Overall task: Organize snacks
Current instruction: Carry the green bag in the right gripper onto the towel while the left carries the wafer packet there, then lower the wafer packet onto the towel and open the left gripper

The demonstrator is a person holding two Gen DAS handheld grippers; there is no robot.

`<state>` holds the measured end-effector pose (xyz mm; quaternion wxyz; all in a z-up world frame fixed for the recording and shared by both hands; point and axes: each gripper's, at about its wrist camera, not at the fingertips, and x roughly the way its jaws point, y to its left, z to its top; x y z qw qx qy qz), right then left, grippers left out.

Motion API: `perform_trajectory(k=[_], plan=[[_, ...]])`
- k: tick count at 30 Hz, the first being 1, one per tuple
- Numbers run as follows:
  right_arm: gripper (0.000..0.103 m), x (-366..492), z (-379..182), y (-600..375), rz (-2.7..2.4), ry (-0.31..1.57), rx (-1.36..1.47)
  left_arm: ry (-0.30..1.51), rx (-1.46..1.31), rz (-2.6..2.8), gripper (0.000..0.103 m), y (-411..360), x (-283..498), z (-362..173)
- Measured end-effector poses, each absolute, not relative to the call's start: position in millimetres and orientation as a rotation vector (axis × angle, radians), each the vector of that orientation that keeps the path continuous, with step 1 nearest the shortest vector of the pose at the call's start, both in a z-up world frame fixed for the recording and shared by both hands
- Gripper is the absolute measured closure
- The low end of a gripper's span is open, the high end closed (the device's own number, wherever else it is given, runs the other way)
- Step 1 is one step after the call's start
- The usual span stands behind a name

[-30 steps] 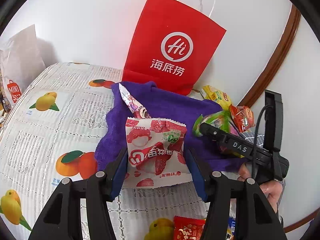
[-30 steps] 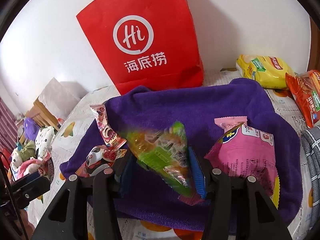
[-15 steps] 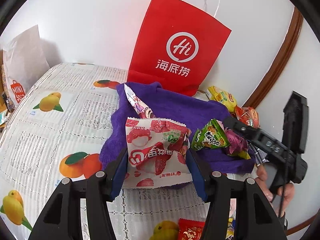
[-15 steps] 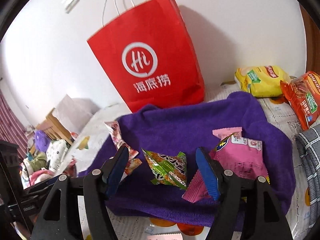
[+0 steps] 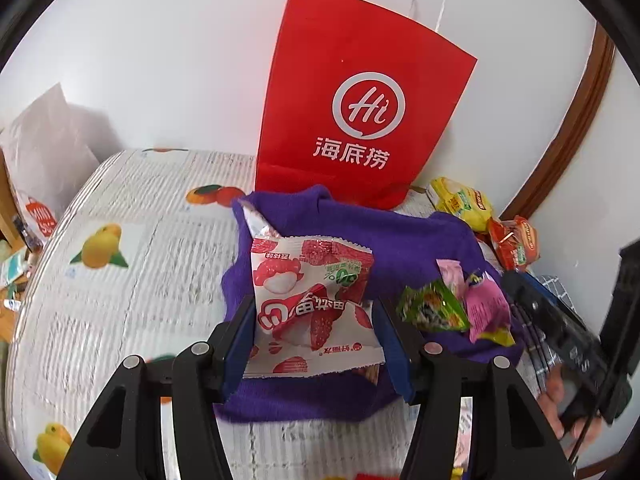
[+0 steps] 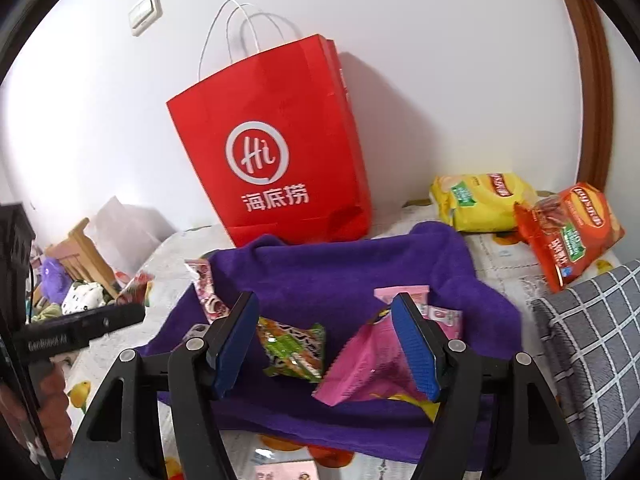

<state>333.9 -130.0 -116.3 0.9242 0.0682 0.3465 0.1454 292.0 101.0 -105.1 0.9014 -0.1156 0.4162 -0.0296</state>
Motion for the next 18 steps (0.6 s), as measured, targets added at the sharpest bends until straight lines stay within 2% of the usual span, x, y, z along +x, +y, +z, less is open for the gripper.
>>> perform_trajectory(k=[18], plan=[[0.034,338.4,-120.9,-148.1,0.291,0.722,0.200,0.954,-0.310,-0.081,0.047,84.3,350.7,-142.7]])
